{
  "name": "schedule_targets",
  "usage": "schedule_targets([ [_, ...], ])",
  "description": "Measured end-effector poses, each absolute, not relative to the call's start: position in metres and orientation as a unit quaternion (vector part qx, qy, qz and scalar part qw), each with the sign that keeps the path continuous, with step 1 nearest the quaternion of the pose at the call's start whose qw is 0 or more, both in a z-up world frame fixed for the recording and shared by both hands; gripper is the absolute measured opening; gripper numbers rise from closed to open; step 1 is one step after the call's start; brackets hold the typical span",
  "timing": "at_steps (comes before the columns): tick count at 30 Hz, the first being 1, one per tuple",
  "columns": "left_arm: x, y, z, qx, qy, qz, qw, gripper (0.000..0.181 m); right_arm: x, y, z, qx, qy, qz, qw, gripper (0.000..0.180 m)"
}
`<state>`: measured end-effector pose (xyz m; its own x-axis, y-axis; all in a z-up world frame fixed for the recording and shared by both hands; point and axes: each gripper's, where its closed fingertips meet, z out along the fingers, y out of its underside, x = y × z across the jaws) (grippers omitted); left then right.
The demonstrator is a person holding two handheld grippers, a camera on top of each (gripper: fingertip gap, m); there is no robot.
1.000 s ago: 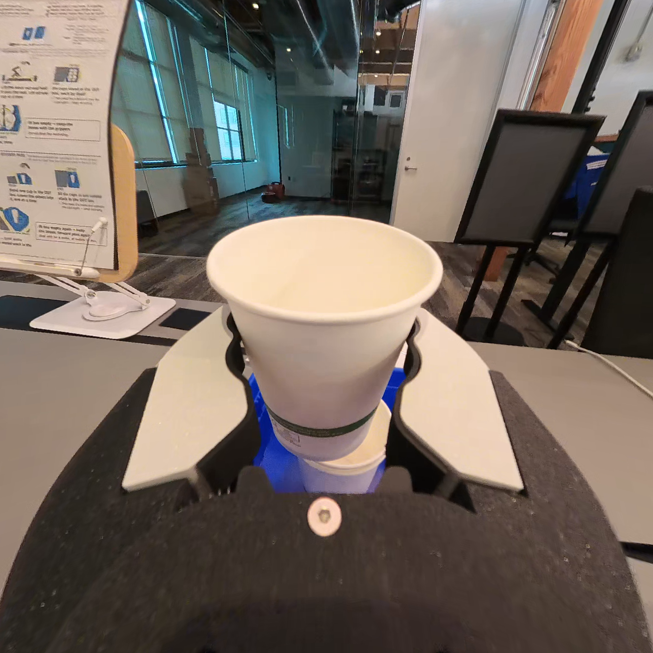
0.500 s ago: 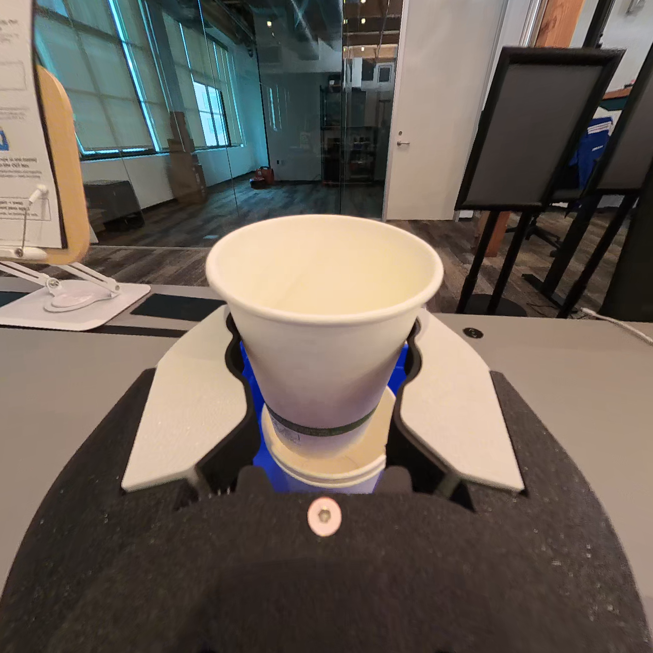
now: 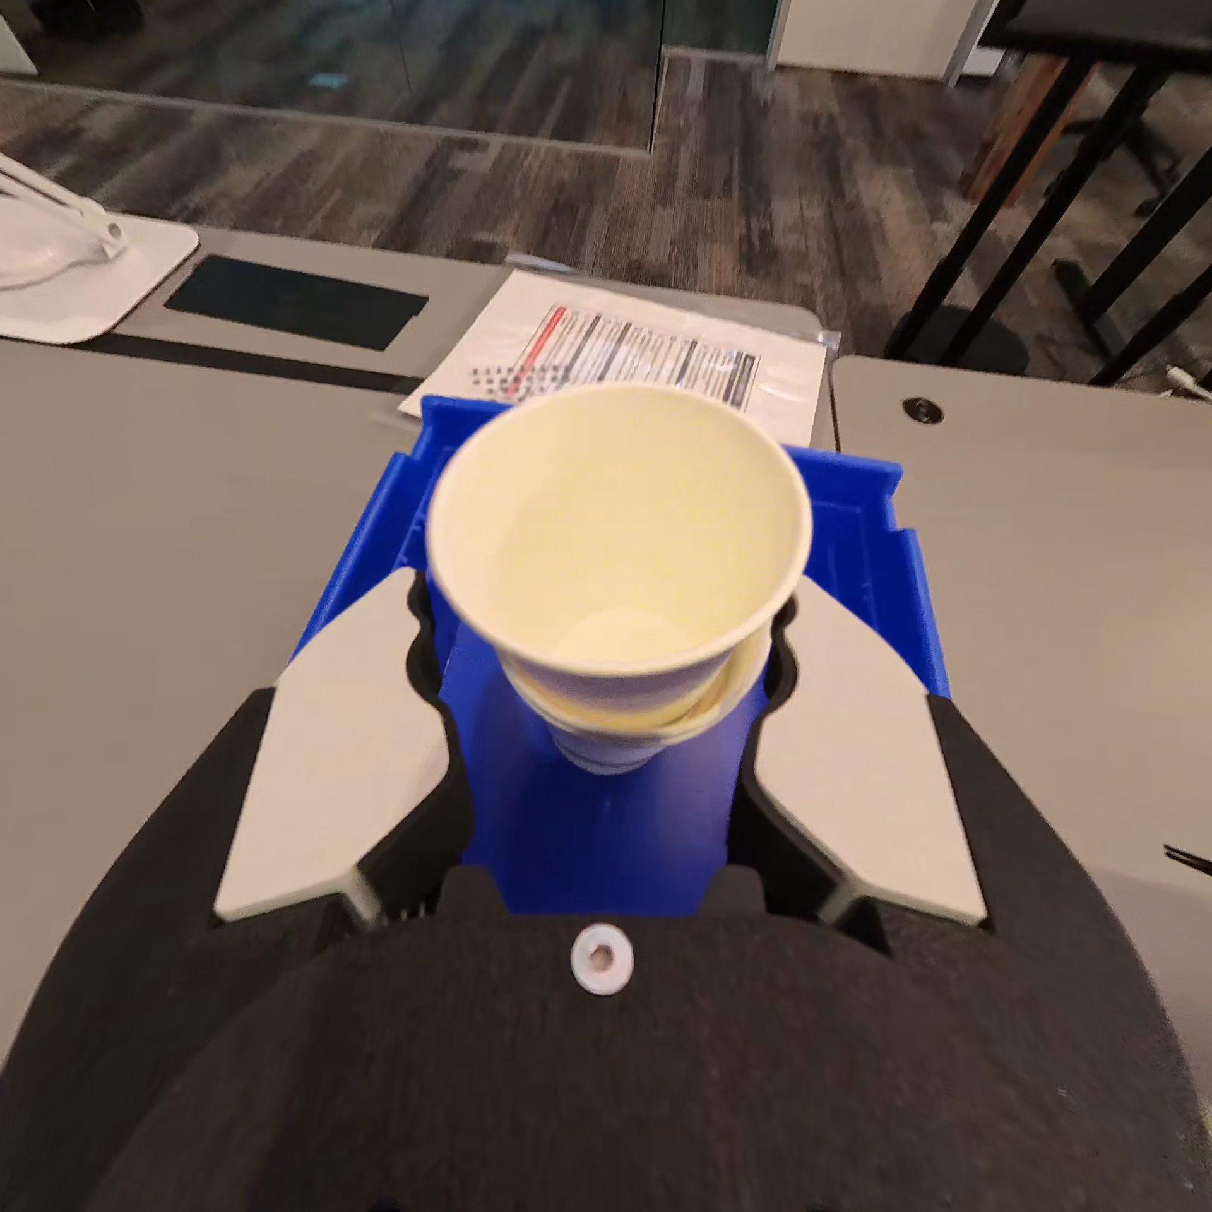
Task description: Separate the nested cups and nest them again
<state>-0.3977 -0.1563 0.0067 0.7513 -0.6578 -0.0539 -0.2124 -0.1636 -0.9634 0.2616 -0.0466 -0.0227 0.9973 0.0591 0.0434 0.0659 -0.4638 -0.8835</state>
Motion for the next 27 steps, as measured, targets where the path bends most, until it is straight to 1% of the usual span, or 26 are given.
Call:
schedule_targets([
  [4, -0.414, -0.158, 0.016, -0.741, 0.281, -0.18, 0.583, 0.029, 0.263, -0.056, -0.019, -0.861, -0.026, 0.002, 0.509, 0.1],
  [7, -0.437, -0.158, 0.027, -0.748, 0.268, -0.159, 0.586, 0.033, 0.263, -0.064, 0.004, -0.841, -0.019, 0.005, 0.541, 0.1],
  [11, -0.484, -0.148, 0.035, -0.774, 0.264, -0.084, 0.569, 0.036, 0.254, -0.075, 0.04, -0.806, -0.017, 0.02, 0.591, 0.099],
  [14, -0.534, -0.132, 0.034, -0.807, 0.275, 0.003, 0.523, 0.039, 0.243, -0.08, 0.057, -0.796, -0.032, 0.019, 0.605, 0.098],
  [17, -0.594, -0.111, 0.031, -0.826, 0.292, 0.126, 0.466, 0.042, 0.234, -0.079, 0.064, -0.795, -0.051, 0.003, 0.604, 0.098],
  [20, -0.639, -0.092, 0.016, -0.838, 0.316, 0.197, 0.4, 0.041, 0.224, -0.075, 0.066, -0.797, -0.07, -0.007, 0.6, 0.097],
  [23, -0.665, -0.07, -0.009, -0.853, 0.33, 0.215, 0.343, 0.041, 0.217, -0.071, 0.064, -0.802, -0.085, -0.014, 0.591, 0.097],
  [27, -0.679, -0.048, -0.035, -0.871, 0.338, 0.202, 0.295, 0.04, 0.213, -0.069, 0.061, -0.805, -0.095, -0.02, 0.586, 0.096],
])
